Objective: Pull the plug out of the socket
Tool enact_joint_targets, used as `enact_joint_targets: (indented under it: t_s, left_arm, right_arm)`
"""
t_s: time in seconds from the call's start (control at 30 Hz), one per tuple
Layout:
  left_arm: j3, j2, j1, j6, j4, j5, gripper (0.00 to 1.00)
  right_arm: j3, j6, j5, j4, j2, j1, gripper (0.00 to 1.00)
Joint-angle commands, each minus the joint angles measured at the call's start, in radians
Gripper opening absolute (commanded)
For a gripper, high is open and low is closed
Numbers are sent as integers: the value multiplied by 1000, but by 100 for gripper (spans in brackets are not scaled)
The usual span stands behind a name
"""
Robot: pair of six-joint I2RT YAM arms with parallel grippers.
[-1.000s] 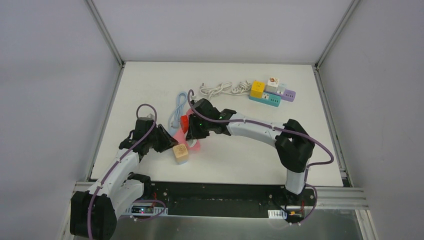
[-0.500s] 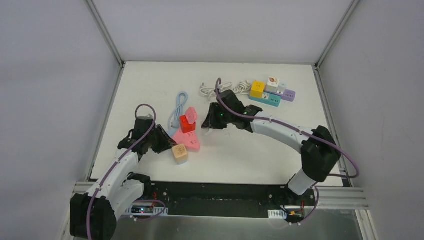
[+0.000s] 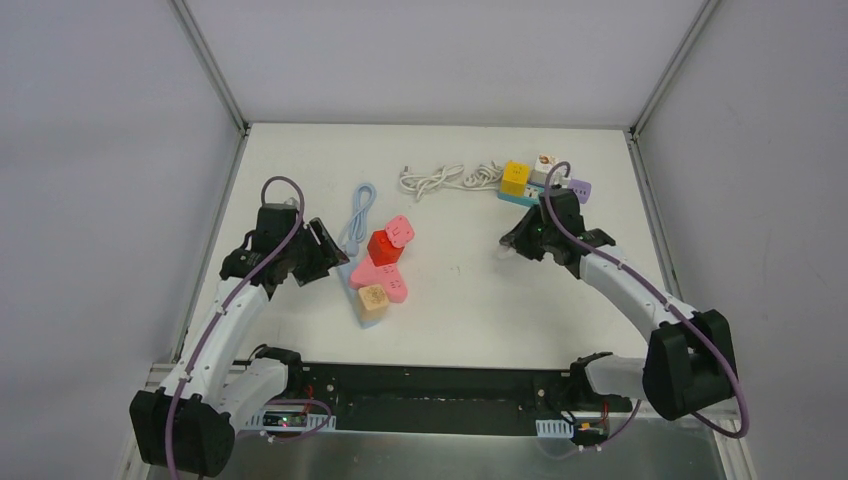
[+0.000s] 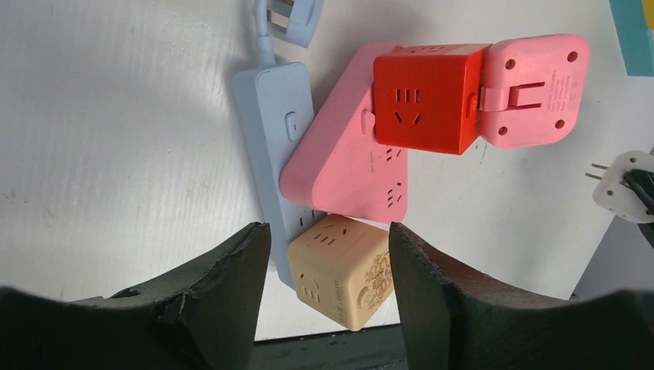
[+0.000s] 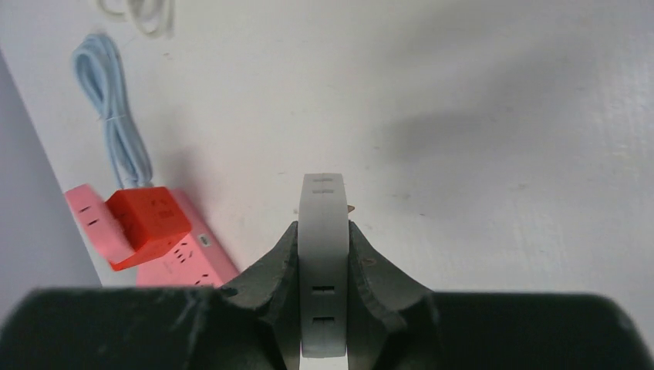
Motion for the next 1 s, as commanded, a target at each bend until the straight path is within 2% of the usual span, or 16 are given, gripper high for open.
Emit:
enact_joint_targets:
  t_s: [0.0, 0.17, 0.33, 0.47, 0.53, 0.67, 0.7, 0.77, 0.83, 0.97]
  left_arm:
    - [35, -10, -2, 46, -73, -27, 60]
    - [6, -35, -2, 48, -89, -37, 63]
    - [-39, -50, -2, 33, -82, -33, 64]
    - [-89, -65, -2, 22, -37, 8, 64]
    - [-100, -65, -2, 22, -37, 4, 65]
    - [-100, -52, -2, 31, -54, -11, 65]
    - [-99, -48, -2, 32, -57, -13, 65]
    - [-95, -35, -2, 31, -57, -9, 66]
    - [-90, -21, -2, 31, -55, 0, 66]
    - [-86, 2, -2, 21, -32, 16, 66]
  right_arm:
    - [-68, -5, -132, 9, -18, -127, 6]
    - [-116, -53, -325, 99, 41, -226, 16]
    - [-102, -82, -422, 128, 156, -240, 24]
    - [-121, -91, -348, 138, 211, -247, 25]
    - [-137, -90, -317, 140, 217, -253, 29]
    - [-147, -89, -249, 118, 200, -254, 53]
    - [-144, -88, -231, 104, 190, -255, 62]
    - [-136, -90, -190, 75, 166, -254, 71]
    - [-122, -96, -140, 37, 140, -253, 77]
    - [-92, -99, -50, -34, 68, -249, 80]
